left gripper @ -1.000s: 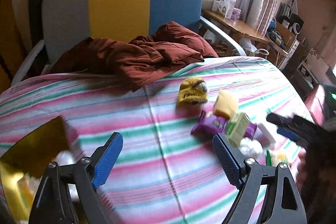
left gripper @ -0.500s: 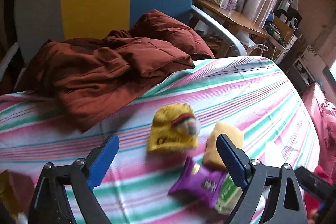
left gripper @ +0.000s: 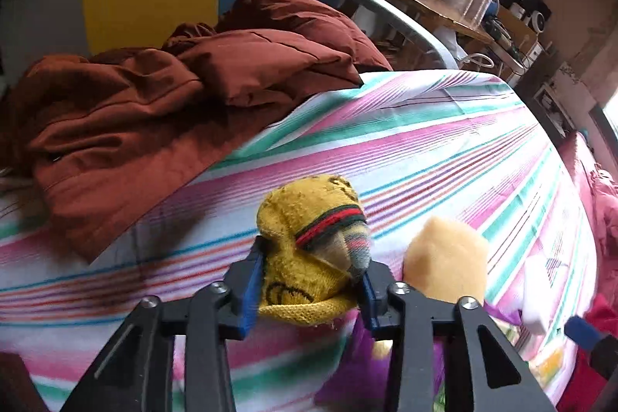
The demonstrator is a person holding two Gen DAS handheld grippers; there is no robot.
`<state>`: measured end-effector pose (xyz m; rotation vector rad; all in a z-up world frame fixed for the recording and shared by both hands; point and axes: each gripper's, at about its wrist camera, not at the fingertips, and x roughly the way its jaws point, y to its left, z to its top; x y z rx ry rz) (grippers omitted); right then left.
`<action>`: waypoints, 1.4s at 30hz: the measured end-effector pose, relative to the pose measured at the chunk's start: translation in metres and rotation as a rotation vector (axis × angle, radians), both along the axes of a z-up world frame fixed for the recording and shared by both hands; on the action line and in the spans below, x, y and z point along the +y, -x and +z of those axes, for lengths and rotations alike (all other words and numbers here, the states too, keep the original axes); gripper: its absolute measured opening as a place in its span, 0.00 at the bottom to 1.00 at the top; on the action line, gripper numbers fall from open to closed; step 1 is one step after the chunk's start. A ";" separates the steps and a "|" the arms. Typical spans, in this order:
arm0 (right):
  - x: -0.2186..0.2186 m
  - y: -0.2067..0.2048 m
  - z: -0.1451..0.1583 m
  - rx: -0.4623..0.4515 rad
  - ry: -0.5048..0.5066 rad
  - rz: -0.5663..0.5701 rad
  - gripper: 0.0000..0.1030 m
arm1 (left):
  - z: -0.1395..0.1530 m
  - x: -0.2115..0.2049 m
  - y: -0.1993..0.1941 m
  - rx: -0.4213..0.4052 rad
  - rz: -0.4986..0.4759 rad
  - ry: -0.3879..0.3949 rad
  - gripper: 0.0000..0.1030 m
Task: Organize objects
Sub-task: 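Grasp the yellow knitted toy with the left tool while the right tool grasps the purple snack packet, then carry the yellow knitted toy and purple packet over the gold tray with both tools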
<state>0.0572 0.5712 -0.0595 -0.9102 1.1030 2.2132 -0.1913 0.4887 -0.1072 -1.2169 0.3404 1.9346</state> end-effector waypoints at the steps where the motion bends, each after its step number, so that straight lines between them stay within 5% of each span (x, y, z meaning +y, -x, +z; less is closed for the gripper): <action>1: -0.003 0.002 0.002 -0.003 -0.016 0.017 0.77 | 0.001 -0.004 -0.001 -0.001 0.005 0.002 0.36; 10: -0.070 0.056 0.017 -0.091 -0.259 0.398 0.77 | 0.047 -0.091 -0.028 0.057 0.082 -0.019 0.35; 16: -0.109 0.115 -0.004 -0.279 -0.443 0.712 0.73 | 0.084 -0.157 -0.055 0.082 0.086 -0.087 0.35; 23: -0.093 0.155 -0.051 -0.510 -0.485 0.773 0.65 | 0.097 -0.216 -0.080 0.058 0.110 -0.145 0.35; 27: -0.085 0.153 -0.058 -0.474 -0.399 0.781 0.42 | 0.097 -0.241 -0.085 0.037 0.139 -0.154 0.35; 42: -0.156 0.119 -0.030 -0.254 -0.323 0.772 0.40 | 0.080 -0.311 -0.100 0.006 0.284 -0.171 0.35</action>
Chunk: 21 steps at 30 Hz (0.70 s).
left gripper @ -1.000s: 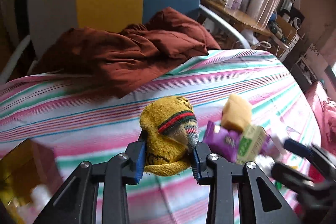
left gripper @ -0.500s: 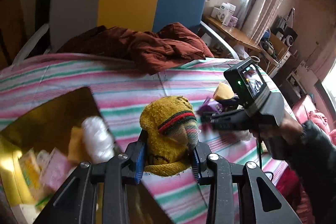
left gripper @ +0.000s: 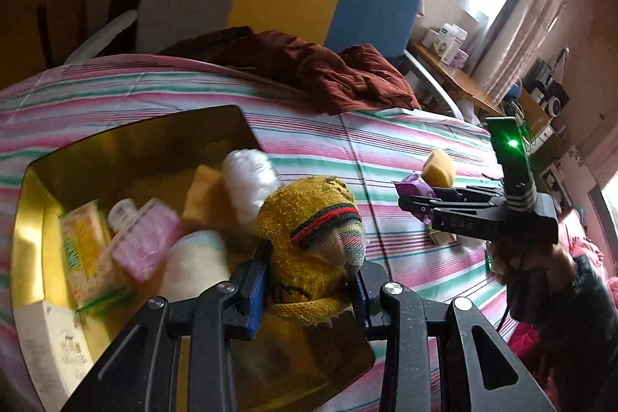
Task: Organize objects
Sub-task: 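Carry the yellow knitted toy and purple packet over the gold tray with both tools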
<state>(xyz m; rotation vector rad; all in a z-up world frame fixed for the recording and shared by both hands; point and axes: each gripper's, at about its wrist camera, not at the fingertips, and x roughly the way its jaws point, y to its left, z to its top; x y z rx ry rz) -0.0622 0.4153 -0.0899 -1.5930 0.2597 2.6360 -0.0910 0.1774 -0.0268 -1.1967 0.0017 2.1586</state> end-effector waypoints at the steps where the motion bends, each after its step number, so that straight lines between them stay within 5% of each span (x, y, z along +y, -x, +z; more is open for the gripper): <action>1: -0.007 -0.001 0.000 0.005 0.005 0.005 0.40 | 0.000 -0.005 -0.002 0.007 0.009 -0.001 0.35; 21: -0.112 -0.030 0.048 0.172 0.126 0.047 0.40 | 0.014 -0.085 -0.036 0.193 0.168 0.063 0.36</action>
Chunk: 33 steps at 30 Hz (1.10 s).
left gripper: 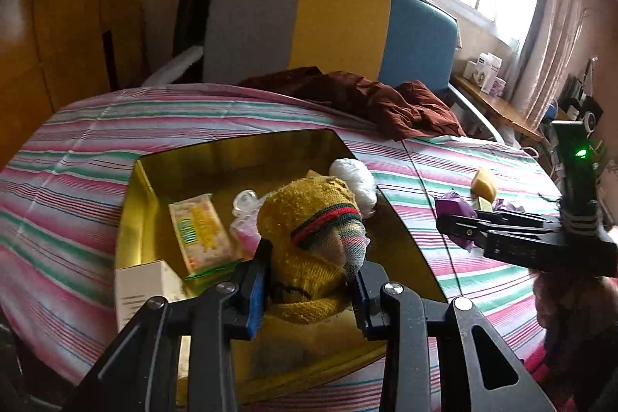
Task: Organize objects
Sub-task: 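Carry the yellow knitted toy and purple packet over the gold tray with both tools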
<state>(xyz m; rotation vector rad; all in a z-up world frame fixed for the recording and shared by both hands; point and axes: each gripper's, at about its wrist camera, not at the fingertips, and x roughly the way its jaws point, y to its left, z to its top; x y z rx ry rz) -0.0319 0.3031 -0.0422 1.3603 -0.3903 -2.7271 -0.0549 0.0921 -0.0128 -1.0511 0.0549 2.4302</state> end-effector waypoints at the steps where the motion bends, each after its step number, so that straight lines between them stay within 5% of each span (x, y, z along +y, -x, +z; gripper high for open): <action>1: -0.006 -0.001 0.002 0.006 0.006 0.010 0.40 | 0.000 -0.002 -0.002 0.007 0.003 0.003 0.36; 14: -0.070 0.001 0.003 0.009 0.039 0.110 0.40 | -0.005 -0.036 -0.016 0.052 0.050 0.031 0.36; 33: -0.095 0.035 0.011 0.012 -0.003 0.135 0.40 | -0.017 -0.084 0.012 -0.025 0.158 -0.050 0.36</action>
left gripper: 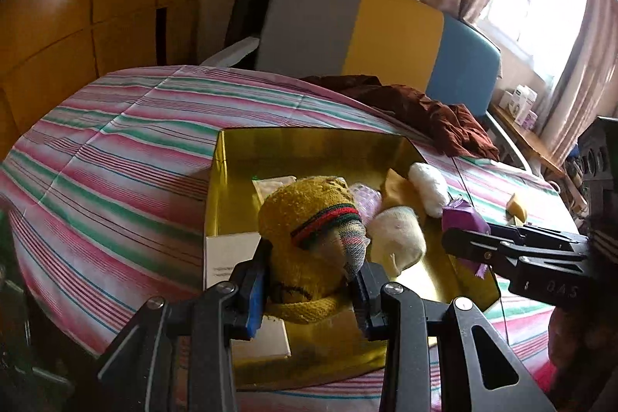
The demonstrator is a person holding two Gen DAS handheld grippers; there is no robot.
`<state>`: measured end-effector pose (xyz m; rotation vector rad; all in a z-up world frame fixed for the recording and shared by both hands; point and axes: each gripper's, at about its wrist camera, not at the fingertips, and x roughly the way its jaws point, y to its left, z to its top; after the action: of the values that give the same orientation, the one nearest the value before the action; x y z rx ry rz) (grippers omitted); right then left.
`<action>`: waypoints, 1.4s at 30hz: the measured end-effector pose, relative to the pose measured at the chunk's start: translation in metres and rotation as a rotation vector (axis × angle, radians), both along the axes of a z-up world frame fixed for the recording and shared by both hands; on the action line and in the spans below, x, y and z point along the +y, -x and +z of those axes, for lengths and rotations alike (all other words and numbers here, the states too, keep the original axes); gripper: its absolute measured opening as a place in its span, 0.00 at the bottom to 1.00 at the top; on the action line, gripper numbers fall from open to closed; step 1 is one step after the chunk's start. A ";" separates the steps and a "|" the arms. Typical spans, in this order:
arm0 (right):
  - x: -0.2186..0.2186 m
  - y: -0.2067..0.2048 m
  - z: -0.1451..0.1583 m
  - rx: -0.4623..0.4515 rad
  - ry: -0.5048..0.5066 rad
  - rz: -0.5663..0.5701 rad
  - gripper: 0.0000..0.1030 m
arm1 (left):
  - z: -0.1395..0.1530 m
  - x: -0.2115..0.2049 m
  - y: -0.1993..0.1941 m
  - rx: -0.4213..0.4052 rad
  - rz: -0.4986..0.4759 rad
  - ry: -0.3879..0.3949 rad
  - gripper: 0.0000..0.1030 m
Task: Organize objects
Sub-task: 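Carry the yellow knitted toy and purple packet over the gold tray with both tools, then open both tools to drop the knitted toy and purple packet into the tray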
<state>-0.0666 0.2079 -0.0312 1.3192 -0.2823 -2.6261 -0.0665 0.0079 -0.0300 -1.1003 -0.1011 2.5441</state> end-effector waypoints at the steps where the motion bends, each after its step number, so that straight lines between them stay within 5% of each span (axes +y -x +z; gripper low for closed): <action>1: 0.000 0.002 0.001 0.002 0.001 -0.003 0.41 | 0.001 -0.001 0.003 0.001 0.005 -0.001 0.36; 10: 0.008 0.052 0.026 0.058 0.076 -0.082 0.45 | 0.009 0.002 0.034 0.032 0.032 0.016 0.43; 12: 0.012 0.063 0.033 0.070 0.099 -0.122 0.52 | 0.012 0.003 0.043 0.045 0.059 0.016 0.65; 14: 0.013 0.064 0.038 0.081 0.105 -0.128 0.52 | 0.015 0.001 0.047 0.066 0.085 0.008 0.73; 27: -0.003 0.026 0.001 0.002 0.018 -0.095 0.60 | 0.005 -0.005 0.022 0.050 0.088 0.048 0.75; 42: -0.007 -0.007 0.000 0.029 -0.088 -0.144 0.62 | 0.011 0.000 -0.008 0.089 0.104 0.089 0.84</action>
<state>-0.0597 0.2013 -0.0316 1.3327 -0.2700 -2.8049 -0.0588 0.0079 -0.0193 -1.0371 -0.0226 2.7096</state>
